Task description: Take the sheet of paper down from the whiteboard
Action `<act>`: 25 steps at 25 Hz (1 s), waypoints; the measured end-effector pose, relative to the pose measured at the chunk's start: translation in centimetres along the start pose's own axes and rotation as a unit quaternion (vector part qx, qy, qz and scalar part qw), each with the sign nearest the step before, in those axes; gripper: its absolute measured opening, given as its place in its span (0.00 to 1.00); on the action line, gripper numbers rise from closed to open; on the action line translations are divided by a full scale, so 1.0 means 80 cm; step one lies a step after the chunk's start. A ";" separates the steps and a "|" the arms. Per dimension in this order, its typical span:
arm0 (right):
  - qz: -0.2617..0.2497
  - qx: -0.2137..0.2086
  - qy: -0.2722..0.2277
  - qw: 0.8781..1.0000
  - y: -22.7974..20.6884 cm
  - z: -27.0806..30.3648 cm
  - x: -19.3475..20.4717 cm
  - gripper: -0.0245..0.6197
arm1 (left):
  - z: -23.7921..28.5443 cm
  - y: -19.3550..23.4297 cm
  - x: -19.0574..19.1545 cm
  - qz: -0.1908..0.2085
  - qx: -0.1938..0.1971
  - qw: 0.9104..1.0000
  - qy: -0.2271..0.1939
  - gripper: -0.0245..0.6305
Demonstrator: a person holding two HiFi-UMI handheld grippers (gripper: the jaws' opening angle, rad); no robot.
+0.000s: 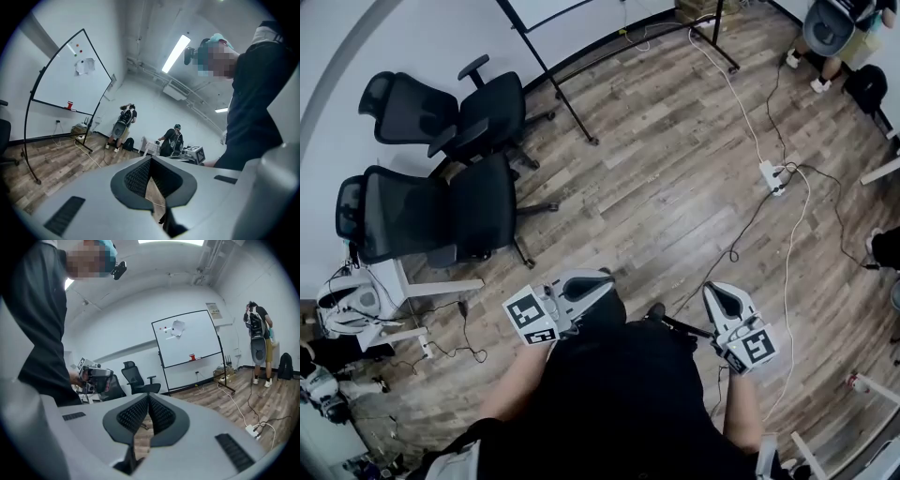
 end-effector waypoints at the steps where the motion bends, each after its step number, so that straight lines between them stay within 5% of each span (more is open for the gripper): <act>1: 0.003 -0.002 -0.007 1.000 -0.004 0.009 -0.003 0.07 | -0.001 0.005 -0.001 -0.002 0.002 1.000 0.004 0.06; 6: -0.003 0.003 -0.022 1.000 -0.023 0.063 -0.030 0.07 | 0.020 0.065 -0.016 -0.011 0.010 1.000 -0.005 0.05; 12: -0.024 0.022 -0.014 0.999 -0.027 0.127 -0.078 0.07 | 0.079 0.144 -0.074 0.002 0.092 0.996 -0.019 0.05; 18: -0.042 0.109 -0.032 0.993 -0.088 0.172 -0.150 0.07 | 0.151 0.221 -0.158 0.034 0.179 0.983 -0.029 0.06; 25: -0.066 0.155 -0.010 0.986 -0.130 0.233 -0.208 0.07 | 0.186 0.320 -0.195 0.030 0.213 0.976 -0.023 0.06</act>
Point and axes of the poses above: the fingertips, and each gripper's own axes: z forward along the fingers, y to its left, x out of its underside, the point moved 5 cm from there along -z, backward along the fingers, and after that the axes turned 1 degree about -x, right-handed, at the moved point
